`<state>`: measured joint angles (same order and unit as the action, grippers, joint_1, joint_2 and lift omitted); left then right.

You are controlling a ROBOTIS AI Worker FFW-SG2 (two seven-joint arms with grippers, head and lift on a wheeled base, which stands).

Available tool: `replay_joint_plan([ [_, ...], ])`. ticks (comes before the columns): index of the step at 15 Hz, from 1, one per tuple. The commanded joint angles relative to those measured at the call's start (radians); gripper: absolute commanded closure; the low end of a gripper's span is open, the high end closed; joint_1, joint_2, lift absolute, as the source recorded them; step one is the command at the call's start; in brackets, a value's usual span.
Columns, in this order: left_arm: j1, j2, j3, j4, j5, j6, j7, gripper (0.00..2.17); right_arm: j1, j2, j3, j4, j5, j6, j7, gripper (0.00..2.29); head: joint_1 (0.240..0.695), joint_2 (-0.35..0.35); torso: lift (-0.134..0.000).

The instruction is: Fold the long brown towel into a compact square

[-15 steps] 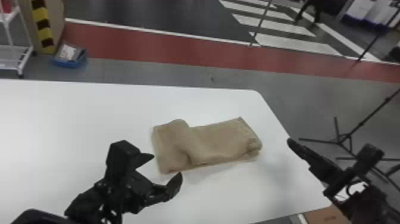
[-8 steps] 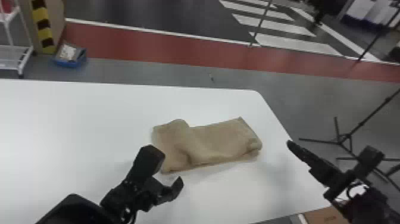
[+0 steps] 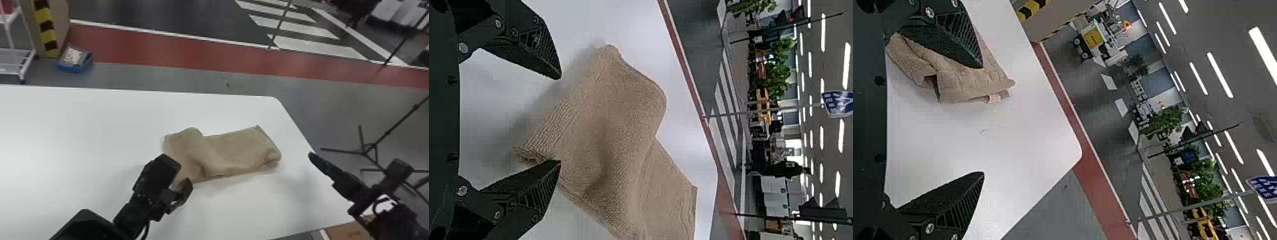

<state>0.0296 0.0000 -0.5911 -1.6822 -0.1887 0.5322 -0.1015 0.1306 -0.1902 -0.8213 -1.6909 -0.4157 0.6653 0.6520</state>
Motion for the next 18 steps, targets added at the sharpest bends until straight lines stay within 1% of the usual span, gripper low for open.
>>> replay_joint_plan([
  [1,0.015,-0.003,-0.001,-0.010,-0.006,0.001,-0.018,0.33,0.000,0.000,0.002,0.004,0.000,0.000,0.000,0.13,0.695,-0.350,-0.123],
  [3,0.015,-0.003,-0.003,-0.010,-0.012,0.007,-0.035,0.35,-0.002,0.000,0.004,0.005,0.000,0.000,0.000,0.13,0.695,-0.350,-0.123],
  [4,0.015,-0.003,-0.003,-0.010,-0.015,0.010,-0.035,0.55,-0.002,0.000,0.004,0.005,0.000,0.000,0.000,0.13,0.695,-0.350,-0.123],
  [5,0.015,-0.003,-0.004,-0.011,-0.023,0.007,-0.040,0.66,-0.002,0.000,0.004,0.007,0.000,0.000,0.000,0.13,0.695,-0.350,-0.123],
  [6,0.015,-0.003,-0.006,-0.014,-0.025,0.001,-0.040,0.73,-0.002,0.000,0.001,0.010,0.000,0.000,0.000,0.13,0.695,-0.350,-0.123],
  [7,0.021,-0.003,-0.006,-0.024,-0.025,-0.008,-0.041,0.75,-0.002,-0.002,-0.001,0.013,0.000,0.000,0.000,0.13,0.695,-0.350,-0.123],
  [8,0.029,-0.003,-0.001,-0.040,-0.025,-0.017,-0.043,1.38,-0.002,-0.002,-0.001,0.016,0.000,0.000,0.000,0.13,0.695,-0.350,-0.123],
  [9,0.039,-0.003,0.007,-0.047,-0.025,-0.014,-0.023,2.02,-0.002,-0.002,-0.001,0.016,0.000,0.000,0.000,0.13,0.695,-0.350,-0.123],
  [10,0.049,-0.003,0.013,-0.054,-0.026,-0.014,-0.012,2.15,-0.003,-0.002,-0.001,0.016,0.000,0.000,0.000,0.13,0.695,-0.350,-0.123],
  [12,0.073,-0.003,0.030,-0.093,-0.026,-0.017,-0.015,2.15,-0.006,-0.002,0.005,0.017,0.003,0.000,0.000,0.13,0.695,-0.350,-0.123],
  [14,0.132,-0.003,0.090,-0.146,-0.009,-0.036,-0.041,2.15,-0.009,-0.002,0.013,0.017,0.003,0.000,-0.002,0.13,0.695,-0.350,-0.123],
  [17,0.213,-0.003,0.171,-0.203,0.104,-0.116,-0.046,2.15,-0.019,-0.003,0.036,0.016,0.008,0.000,-0.002,0.13,0.695,-0.350,-0.123],
  [18,0.227,-0.003,0.185,-0.205,0.115,-0.140,-0.044,2.15,-0.028,-0.005,0.053,0.016,0.015,0.003,-0.003,0.13,0.695,-0.350,-0.123],
])
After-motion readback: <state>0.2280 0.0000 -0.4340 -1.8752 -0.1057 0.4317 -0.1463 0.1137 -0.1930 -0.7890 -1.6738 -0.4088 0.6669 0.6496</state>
